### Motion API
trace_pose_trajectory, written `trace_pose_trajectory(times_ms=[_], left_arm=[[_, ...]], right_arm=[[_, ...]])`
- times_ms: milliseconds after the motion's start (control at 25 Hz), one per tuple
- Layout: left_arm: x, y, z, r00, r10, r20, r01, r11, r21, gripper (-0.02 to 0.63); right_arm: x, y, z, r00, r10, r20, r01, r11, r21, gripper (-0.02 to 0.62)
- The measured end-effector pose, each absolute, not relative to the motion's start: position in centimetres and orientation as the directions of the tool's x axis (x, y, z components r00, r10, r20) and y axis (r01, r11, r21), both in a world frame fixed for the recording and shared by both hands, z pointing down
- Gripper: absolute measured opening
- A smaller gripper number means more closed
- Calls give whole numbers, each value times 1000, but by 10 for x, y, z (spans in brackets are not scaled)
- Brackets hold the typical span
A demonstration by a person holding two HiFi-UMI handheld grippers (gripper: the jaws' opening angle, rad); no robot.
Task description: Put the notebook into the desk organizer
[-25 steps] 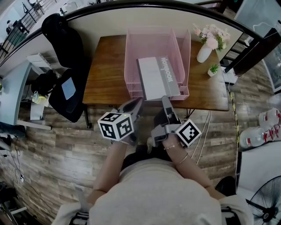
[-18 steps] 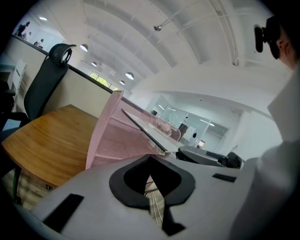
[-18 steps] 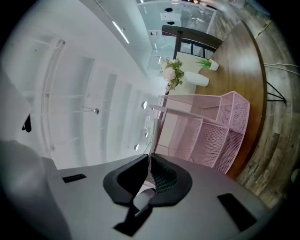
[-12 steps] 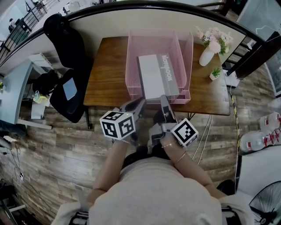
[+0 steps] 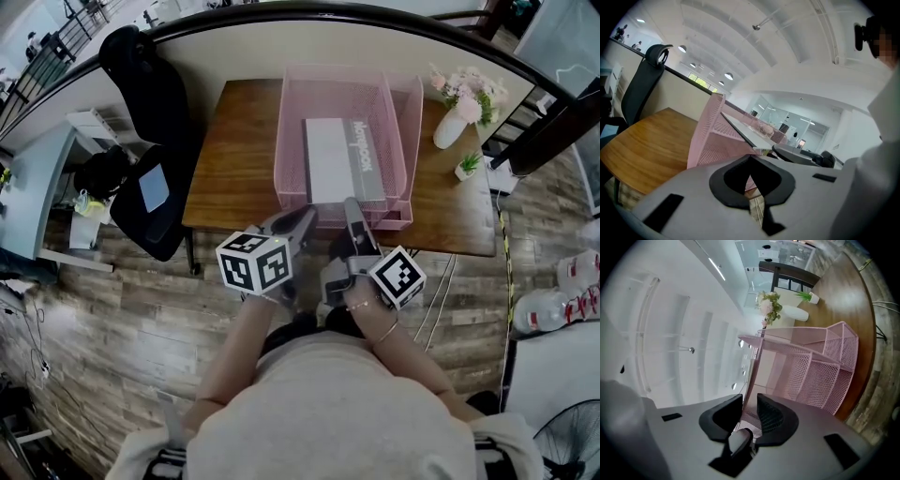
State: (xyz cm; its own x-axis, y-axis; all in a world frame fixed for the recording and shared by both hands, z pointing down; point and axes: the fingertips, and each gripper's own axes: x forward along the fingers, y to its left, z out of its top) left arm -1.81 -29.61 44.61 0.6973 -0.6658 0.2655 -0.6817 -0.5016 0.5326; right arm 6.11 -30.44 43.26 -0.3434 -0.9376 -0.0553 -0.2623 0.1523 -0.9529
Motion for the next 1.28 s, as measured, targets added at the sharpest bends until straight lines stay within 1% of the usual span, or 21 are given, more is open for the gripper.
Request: trace_pose_trajectory(times_ms=[240, 640, 1080, 1200, 1280], left_arm=[[-18, -302, 446, 694, -670, 263, -685, -503, 527, 5], [-20, -307, 446, 691, -676, 257, -687, -501, 526, 5], [-16, -302, 444, 699, -670, 250, -678, -510, 529, 6], [-15, -299, 441, 703, -670, 238, -673, -519, 526, 6], [-13, -296, 436, 711, -672, 208, -662, -539, 520, 11]], right_arm=[[59, -314, 430, -351, -934, -63, -262, 162, -951, 89], [59, -327, 436, -347, -937, -34, -276, 136, -951, 103], [62, -326, 437, -384, -922, -50, -233, 149, -961, 112], [63, -322, 435, -388, -920, -56, -240, 160, -957, 113], [62, -319, 431, -404, -913, -64, -256, 180, -950, 113]])
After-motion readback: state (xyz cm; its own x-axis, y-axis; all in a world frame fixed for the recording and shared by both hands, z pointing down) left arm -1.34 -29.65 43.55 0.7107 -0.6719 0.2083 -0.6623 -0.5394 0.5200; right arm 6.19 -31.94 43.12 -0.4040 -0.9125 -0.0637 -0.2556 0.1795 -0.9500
